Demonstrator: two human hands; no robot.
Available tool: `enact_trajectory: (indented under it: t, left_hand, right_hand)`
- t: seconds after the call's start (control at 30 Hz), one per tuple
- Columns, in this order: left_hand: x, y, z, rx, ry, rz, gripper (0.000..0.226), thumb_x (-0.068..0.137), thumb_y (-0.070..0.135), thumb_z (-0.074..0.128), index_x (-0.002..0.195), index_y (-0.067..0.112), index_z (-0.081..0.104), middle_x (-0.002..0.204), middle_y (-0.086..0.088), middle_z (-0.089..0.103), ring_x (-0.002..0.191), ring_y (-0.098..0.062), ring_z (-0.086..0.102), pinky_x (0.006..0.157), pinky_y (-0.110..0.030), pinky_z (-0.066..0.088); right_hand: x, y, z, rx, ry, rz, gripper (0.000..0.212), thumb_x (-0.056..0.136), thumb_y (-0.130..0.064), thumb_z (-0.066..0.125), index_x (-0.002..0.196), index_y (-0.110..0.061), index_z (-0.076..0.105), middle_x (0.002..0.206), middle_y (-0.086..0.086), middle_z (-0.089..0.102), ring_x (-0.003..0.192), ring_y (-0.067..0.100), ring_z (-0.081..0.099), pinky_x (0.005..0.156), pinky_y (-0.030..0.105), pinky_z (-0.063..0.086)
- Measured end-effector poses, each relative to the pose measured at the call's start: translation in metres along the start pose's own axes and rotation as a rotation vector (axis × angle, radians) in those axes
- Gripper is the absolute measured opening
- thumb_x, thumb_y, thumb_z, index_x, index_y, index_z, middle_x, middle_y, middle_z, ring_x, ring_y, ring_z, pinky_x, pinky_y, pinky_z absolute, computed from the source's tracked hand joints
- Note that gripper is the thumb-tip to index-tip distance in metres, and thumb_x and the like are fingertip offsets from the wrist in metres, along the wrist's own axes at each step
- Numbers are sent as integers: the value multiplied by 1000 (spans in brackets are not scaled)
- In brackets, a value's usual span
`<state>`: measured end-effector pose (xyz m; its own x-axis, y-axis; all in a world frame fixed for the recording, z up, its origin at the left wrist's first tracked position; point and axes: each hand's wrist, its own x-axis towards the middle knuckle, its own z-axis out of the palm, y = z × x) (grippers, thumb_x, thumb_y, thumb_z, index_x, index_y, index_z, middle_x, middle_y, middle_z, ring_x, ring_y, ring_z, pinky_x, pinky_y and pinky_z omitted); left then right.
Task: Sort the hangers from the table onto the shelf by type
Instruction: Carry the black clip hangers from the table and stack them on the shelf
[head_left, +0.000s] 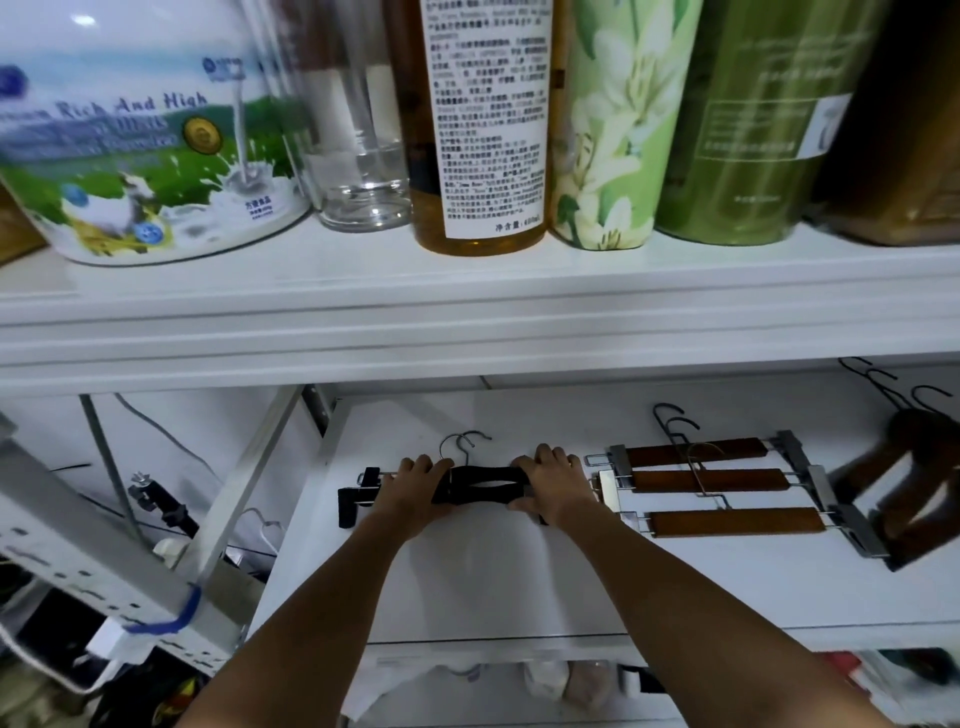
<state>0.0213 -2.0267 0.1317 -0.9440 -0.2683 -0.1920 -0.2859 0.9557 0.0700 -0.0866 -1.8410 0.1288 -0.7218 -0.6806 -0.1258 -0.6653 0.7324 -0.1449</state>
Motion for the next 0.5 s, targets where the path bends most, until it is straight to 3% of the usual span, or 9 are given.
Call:
enact_trajectory:
  t: [0.27,0.4,0.5]
  left_hand:
    - [-14,-7,-11,-17,43,-18,67,89,45,55,145,27,24,141,-6,38,127,-27,41,105,-46,38]
    - [-11,12,-34,7,220,88,57,95,46,45,144,22,31,140,-4,43,124,-25,45,101,-36,37]
    - [-3,37,-55,-58,232,193,49,98,38,42,143,23,35,143,-1,42,128,-21,43,105,-32,33]
  right_hand:
    - [-2,-14,-4,-23,10,-19,62,86,-50,58,139,-21,41,131,11,46,123,29,41,105,39,28]
    - [-11,-7,-24,-19,77,6,56,91,-44,54,140,-21,40,134,9,48,125,28,43,105,38,28]
    - [-24,6,-42,-5,149,63,50,95,-39,48,141,-21,39,135,10,48,125,28,44,105,37,30]
